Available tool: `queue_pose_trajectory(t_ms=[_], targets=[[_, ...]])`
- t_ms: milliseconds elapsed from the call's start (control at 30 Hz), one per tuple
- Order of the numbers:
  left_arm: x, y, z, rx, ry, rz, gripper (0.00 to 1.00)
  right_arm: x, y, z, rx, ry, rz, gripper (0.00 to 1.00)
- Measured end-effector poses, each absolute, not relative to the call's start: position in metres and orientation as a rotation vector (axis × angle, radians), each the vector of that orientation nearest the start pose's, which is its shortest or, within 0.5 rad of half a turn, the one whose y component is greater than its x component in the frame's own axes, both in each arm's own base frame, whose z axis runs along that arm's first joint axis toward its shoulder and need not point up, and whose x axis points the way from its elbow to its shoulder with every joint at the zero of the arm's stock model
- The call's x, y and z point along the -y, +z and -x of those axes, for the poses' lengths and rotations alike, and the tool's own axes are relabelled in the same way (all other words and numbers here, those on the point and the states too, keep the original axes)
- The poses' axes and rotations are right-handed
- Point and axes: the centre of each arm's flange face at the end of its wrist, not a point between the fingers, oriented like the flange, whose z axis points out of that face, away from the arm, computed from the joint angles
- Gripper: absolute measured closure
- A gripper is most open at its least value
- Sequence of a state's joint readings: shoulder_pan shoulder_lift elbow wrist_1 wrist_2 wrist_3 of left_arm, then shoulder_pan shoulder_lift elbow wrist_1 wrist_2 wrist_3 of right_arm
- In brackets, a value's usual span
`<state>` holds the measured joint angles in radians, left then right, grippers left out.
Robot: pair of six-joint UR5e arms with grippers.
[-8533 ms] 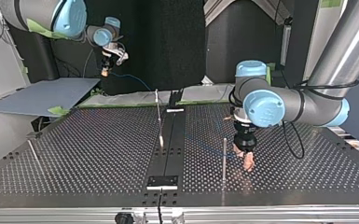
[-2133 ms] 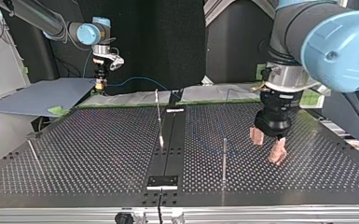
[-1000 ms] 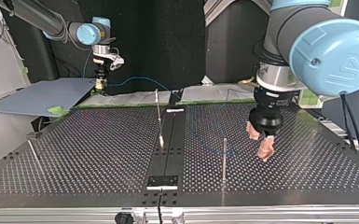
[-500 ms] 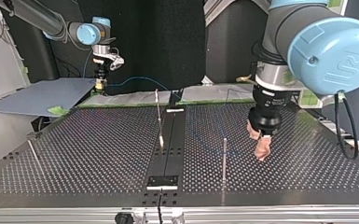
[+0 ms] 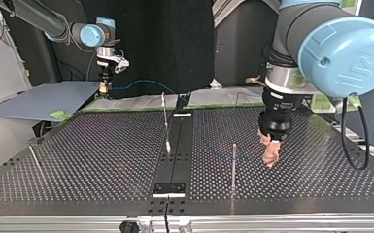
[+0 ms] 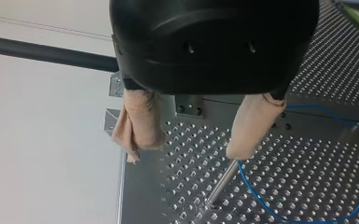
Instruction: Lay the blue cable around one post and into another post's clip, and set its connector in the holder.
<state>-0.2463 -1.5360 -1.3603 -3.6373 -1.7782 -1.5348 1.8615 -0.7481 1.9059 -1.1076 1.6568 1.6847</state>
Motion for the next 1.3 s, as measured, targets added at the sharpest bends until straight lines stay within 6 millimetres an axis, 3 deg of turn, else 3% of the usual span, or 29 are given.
queue_pose_trajectory(t_ms=[633,1300], targets=[[0.216,0.562,-0.394,-1.811,0.043,-0.106,0.0,0.504,-0.012,-0.281,1.23,1.407,-1.353,0.98],[0.204,0.563,-0.393,-1.805,0.181,-0.024,0.0,0.504,-0.012,-0.281,1.229,1.408,-1.352,0.98]])
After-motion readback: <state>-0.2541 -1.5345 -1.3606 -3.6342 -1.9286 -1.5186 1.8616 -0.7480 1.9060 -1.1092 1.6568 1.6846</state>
